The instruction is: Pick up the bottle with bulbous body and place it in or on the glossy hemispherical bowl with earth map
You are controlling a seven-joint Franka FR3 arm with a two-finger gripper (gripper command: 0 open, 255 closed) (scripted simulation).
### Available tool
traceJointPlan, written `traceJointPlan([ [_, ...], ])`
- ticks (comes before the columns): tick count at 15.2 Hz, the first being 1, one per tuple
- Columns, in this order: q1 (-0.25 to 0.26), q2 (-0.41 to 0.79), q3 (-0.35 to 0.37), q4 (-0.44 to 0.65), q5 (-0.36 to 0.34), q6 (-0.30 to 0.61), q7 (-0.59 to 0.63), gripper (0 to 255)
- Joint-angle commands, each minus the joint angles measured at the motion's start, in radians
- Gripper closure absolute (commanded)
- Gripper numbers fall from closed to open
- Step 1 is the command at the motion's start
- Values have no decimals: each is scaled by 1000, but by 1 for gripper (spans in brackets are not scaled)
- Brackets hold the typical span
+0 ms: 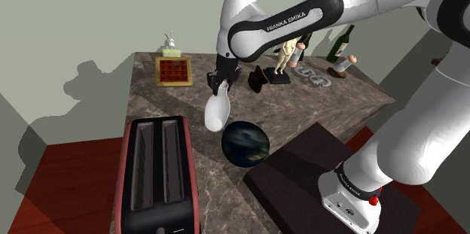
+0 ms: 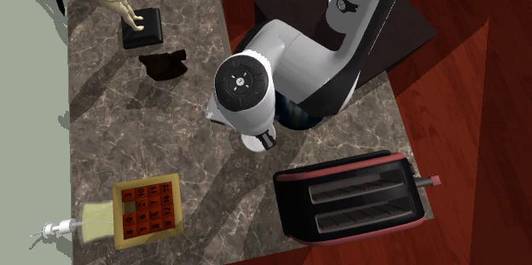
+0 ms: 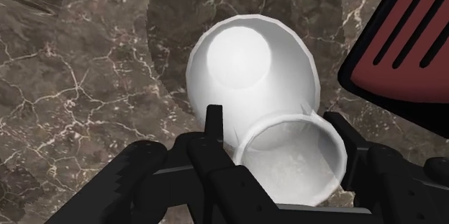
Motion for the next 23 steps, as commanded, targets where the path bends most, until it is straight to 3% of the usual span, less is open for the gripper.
traceJointPlan([
  [1,-1,-16,1,9,5,-25,-3,255],
  [23,-7,-137,2,173,37,-306,-21,255],
])
